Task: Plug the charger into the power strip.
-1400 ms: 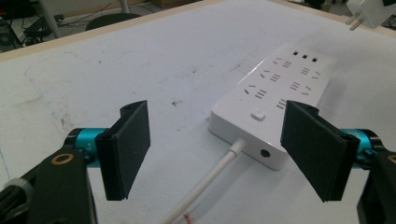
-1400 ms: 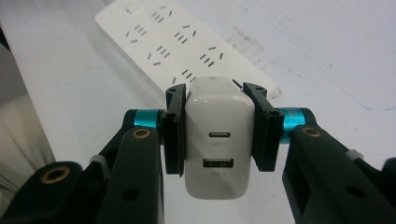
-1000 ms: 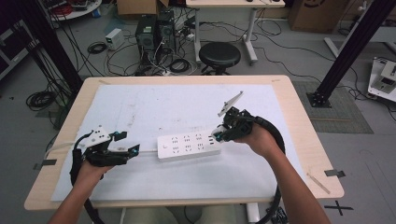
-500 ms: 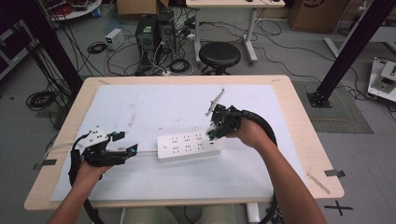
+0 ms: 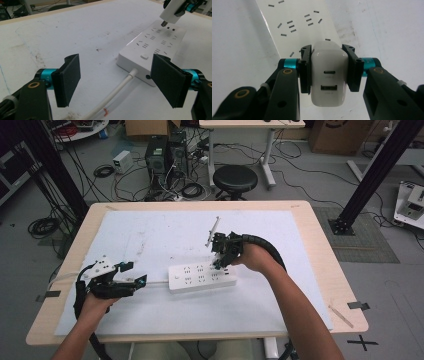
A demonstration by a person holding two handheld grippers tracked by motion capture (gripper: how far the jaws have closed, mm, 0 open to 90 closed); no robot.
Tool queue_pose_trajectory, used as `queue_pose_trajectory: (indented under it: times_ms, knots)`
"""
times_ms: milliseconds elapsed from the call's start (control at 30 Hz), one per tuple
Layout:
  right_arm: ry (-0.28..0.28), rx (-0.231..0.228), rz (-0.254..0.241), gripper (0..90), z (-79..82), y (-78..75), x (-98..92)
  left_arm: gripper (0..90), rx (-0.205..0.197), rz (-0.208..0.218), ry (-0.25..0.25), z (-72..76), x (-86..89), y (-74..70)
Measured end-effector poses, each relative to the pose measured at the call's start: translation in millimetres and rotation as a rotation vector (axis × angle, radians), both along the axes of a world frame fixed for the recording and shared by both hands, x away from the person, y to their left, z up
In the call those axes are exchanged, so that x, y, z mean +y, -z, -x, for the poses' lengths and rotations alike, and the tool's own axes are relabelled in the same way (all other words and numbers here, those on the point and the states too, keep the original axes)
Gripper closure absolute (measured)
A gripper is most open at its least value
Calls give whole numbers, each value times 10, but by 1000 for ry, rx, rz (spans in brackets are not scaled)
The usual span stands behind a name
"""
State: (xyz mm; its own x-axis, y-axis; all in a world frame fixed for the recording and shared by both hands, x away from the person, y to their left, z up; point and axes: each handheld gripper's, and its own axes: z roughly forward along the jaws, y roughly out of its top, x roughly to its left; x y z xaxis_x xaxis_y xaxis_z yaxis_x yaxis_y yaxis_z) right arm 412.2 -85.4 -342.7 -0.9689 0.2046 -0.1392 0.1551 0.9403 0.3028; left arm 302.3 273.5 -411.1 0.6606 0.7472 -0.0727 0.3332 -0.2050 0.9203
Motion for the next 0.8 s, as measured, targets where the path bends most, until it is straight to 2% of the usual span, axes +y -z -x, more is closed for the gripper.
queue_pose_trajectory:
  times_ms: [100,233,433,600,800]
  knots:
    - [-91,-13,6,636,-9,11,50,244,-1,0,-2,-3,15,14]
    - [-160,-19,50,636,-19,53,129,244,7,4,-2,-2,30,38]
    - [-205,-21,73,636,-42,73,169,244,12,10,-6,-7,61,55]
    - [-262,-20,143,636,-70,77,284,244,12,11,-11,-11,95,64]
    - [-256,13,208,638,-109,77,441,245,15,17,-14,-10,97,88]
